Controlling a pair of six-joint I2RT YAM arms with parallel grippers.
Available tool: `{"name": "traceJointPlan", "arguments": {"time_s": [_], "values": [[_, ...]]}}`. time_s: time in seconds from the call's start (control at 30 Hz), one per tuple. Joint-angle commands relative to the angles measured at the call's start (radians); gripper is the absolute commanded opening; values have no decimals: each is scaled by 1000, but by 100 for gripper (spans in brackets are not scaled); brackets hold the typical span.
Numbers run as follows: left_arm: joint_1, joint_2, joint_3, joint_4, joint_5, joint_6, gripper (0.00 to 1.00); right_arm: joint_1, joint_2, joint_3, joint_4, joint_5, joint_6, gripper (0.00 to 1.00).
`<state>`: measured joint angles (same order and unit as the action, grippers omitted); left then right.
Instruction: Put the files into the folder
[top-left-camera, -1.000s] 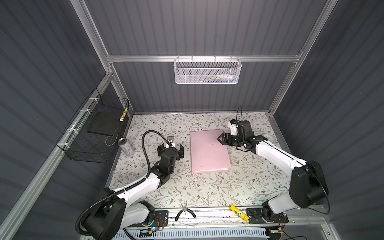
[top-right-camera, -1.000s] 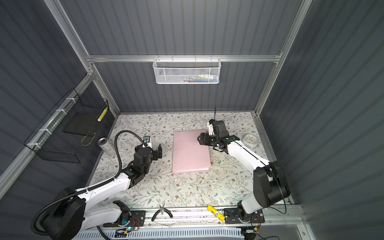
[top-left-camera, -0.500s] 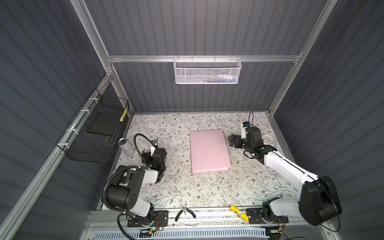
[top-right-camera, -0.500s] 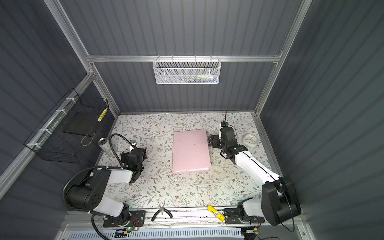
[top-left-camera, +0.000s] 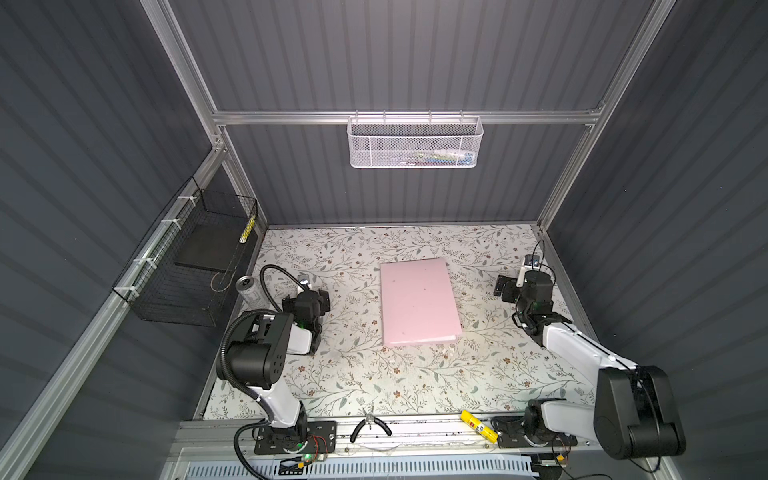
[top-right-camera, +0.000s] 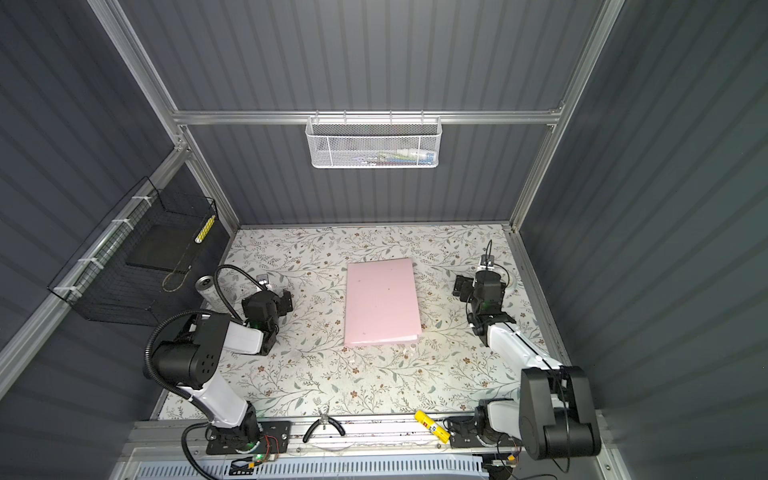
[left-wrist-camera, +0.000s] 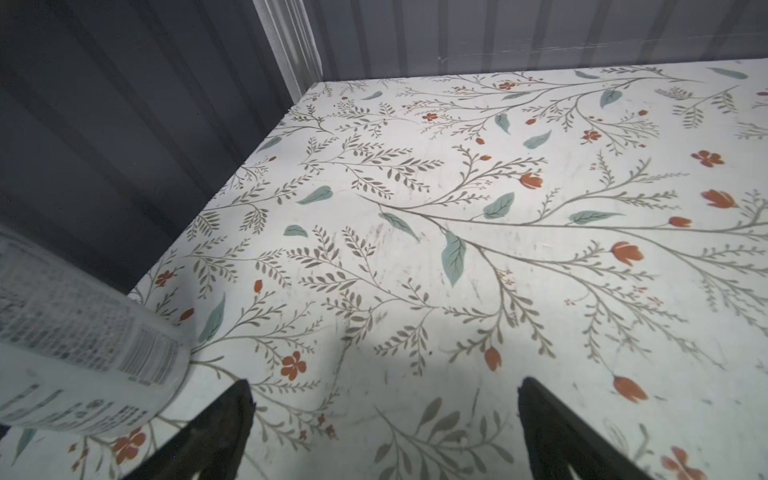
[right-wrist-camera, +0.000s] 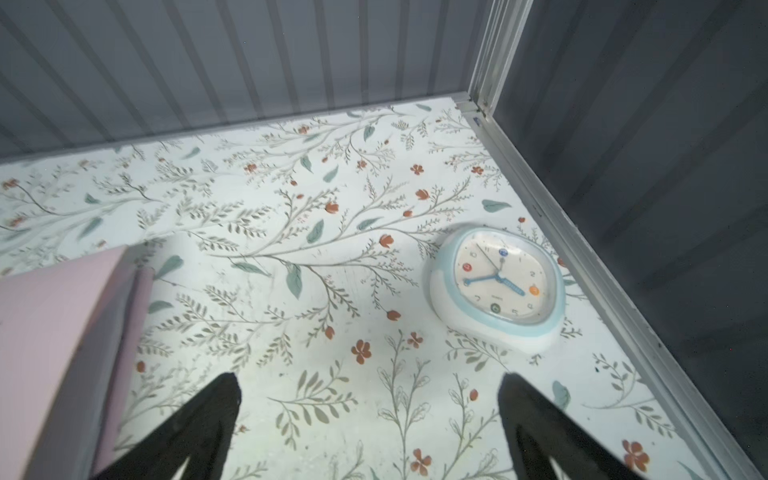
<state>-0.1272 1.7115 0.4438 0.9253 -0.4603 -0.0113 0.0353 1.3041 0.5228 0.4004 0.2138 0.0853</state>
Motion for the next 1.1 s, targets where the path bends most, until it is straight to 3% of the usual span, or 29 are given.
{"name": "traceJointPlan", "arguments": {"time_s": [0.0,0.03,0.17,0.23,0.3,0.37,0.43,1.07], "values": [[9,4,9,24,25,-20,100,-36,76,-107,345,-31,-51,99],[9,0,10,14,23,-22,100,-47,109,-143,451,-120,-66,99],[9,4,9,23,23,-19,100,-86,173,-209,625,-154,-28,99],[9,5,9,24,23,-19,100,-87,132,-183,507,-160,-24,99],[9,5,9,24,23,-19,100,-86,162,-207,610,-156,-27,99],[9,5,9,24,23,-18,100,-86,137,-191,533,-157,-24,99],[9,5,10,23,23,-19,100,-86,159,-209,611,-157,-27,99],[11,8,19,7,30,-21,100,-86,155,-204,586,-158,-26,99]]}}
